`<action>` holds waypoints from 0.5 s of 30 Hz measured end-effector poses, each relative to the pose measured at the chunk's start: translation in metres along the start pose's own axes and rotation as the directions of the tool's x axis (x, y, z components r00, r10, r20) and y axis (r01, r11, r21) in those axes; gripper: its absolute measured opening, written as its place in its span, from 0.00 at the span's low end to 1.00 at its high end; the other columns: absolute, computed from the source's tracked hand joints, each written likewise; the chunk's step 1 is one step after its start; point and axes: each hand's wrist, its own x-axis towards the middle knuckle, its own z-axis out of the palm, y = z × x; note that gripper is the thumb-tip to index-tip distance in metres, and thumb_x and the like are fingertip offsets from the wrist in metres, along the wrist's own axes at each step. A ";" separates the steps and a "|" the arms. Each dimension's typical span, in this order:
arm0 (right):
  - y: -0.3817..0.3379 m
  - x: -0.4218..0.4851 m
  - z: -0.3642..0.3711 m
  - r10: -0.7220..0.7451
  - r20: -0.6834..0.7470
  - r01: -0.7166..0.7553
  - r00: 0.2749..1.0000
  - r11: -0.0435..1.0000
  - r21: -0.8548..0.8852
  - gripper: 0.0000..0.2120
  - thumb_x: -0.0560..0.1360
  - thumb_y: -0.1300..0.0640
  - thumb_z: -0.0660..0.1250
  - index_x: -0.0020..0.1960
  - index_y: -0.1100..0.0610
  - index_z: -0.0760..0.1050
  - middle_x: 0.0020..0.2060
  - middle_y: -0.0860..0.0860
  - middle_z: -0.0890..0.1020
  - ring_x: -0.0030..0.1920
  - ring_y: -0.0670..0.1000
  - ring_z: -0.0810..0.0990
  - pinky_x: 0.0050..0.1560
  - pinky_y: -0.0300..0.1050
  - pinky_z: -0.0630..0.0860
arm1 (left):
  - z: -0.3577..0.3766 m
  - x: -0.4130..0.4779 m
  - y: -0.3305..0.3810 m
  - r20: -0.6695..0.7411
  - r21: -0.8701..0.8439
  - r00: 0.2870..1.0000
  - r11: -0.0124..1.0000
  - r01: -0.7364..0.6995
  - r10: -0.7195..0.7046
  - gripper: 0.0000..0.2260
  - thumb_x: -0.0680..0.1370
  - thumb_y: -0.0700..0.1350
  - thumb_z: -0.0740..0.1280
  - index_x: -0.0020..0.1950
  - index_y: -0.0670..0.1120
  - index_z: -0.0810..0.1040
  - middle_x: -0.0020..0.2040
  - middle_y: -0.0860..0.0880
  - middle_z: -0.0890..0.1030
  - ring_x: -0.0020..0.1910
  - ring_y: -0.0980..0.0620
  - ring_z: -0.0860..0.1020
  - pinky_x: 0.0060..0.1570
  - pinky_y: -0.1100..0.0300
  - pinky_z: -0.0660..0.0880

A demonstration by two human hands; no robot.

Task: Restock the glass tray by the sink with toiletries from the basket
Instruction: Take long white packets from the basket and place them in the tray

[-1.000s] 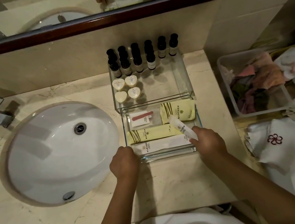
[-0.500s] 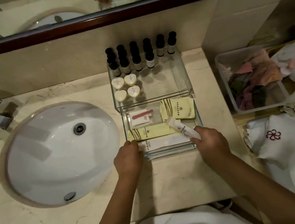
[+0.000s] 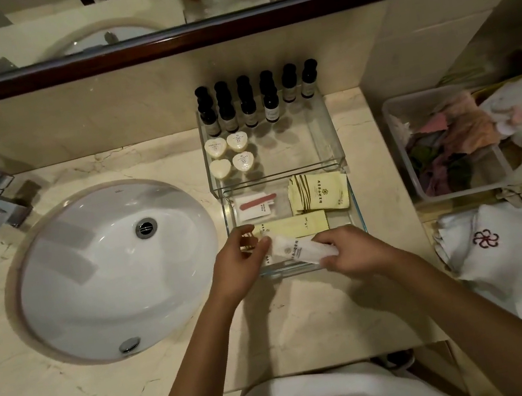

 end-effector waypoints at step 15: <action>0.025 0.030 0.011 0.068 -0.297 -0.105 0.953 0.988 -0.112 0.10 0.73 0.56 0.69 0.54 0.55 0.76 0.54 0.51 0.80 0.56 0.52 0.77 0.56 0.44 0.71 | 0.010 0.009 -0.032 -0.224 -0.002 0.955 0.980 0.199 -0.194 0.02 0.76 0.42 0.67 0.47 0.45 0.77 0.44 0.48 0.79 0.46 0.45 0.79 0.44 0.57 0.74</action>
